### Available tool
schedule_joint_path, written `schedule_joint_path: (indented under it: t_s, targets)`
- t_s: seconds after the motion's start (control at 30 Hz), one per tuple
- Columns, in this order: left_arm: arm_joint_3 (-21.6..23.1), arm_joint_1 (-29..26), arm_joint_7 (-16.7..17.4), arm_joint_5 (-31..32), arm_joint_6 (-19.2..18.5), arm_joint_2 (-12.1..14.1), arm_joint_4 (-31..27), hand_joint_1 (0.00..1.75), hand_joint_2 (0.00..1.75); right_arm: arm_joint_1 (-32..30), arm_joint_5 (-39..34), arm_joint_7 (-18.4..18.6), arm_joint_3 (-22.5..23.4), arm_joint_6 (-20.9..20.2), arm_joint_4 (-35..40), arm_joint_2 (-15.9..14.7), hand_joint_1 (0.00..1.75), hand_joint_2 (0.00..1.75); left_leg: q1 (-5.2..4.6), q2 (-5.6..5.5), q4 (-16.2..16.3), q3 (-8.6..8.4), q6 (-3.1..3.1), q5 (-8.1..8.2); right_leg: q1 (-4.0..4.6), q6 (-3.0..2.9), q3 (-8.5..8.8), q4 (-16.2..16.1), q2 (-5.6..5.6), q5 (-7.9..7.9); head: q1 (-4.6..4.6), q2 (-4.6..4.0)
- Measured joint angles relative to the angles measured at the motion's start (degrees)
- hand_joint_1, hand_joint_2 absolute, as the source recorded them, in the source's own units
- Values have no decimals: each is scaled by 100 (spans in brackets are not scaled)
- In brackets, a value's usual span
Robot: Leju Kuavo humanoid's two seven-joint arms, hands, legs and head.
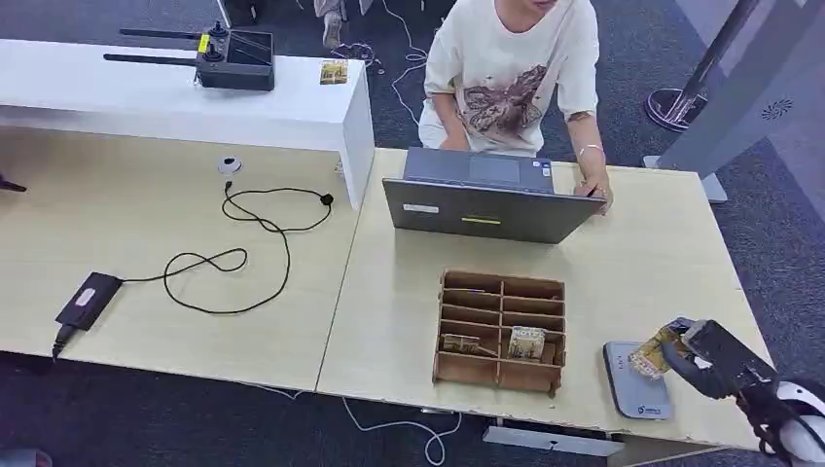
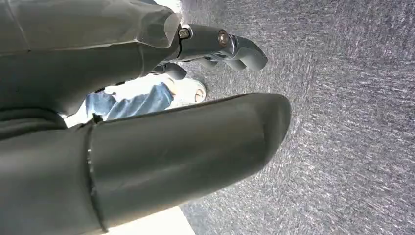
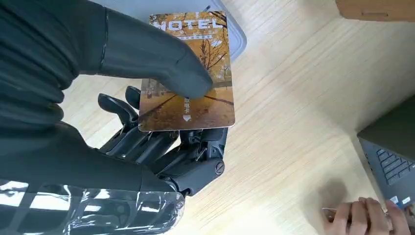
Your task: Pass the card to the sensor for recognition and then transmit it.
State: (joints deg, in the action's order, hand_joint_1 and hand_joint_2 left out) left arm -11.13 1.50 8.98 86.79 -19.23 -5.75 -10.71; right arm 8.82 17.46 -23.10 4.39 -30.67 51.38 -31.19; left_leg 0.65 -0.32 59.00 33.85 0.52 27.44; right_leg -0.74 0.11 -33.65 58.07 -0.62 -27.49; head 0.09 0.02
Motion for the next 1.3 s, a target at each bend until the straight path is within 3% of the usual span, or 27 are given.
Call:
schedule_joint_path:
  t_s: [0.9, 1.3]
  targets:
    - [2, 4, 46, -2, -57, 0, 0, 0, 0, 327, 155, 33, -256, 24, -665, 66, 175, 175, 0, 0, 0, -1, 0, 0, 0, 0, 0, 0, 0, 0, 0, 0]
    - [2, 17, 50, 0, -42, 2, 0, 0, 0, 451, 494, 347, -295, 487, -1123, 170, 175, 175, 0, 1, 0, -3, 0, 0, 1, 0, 0, 0, 1, 0, 0, -2]
